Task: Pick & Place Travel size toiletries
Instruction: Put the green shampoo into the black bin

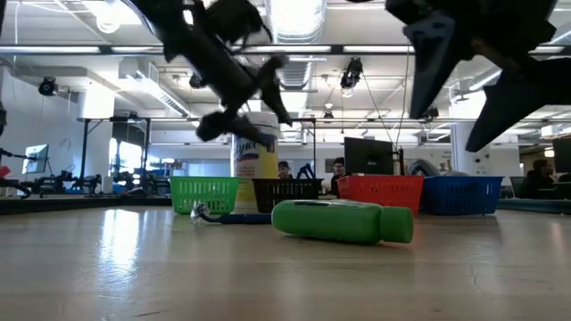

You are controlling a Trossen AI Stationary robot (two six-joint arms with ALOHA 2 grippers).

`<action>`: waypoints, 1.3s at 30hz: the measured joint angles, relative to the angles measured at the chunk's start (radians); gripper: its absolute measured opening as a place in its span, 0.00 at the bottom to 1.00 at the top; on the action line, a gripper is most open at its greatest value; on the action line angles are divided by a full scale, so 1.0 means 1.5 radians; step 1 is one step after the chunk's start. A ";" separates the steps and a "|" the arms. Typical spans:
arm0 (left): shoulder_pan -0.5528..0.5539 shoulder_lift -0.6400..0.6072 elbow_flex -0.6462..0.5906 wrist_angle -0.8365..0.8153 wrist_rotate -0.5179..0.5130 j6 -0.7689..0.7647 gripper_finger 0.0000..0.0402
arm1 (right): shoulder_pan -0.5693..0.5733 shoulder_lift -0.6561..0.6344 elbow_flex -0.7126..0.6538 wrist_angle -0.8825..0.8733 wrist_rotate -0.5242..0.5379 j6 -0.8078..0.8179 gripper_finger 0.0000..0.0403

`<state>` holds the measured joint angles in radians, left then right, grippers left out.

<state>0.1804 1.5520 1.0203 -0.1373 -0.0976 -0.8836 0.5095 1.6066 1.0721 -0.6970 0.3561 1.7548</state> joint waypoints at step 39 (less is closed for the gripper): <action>-0.276 -0.424 -0.183 -0.349 -0.053 0.378 0.62 | -0.051 0.433 0.432 -0.092 -0.121 -0.439 0.71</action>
<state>-0.2337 0.9162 0.7455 -0.6609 -0.1764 -0.3161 0.4330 2.2565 1.7195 -0.8346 0.1745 1.0957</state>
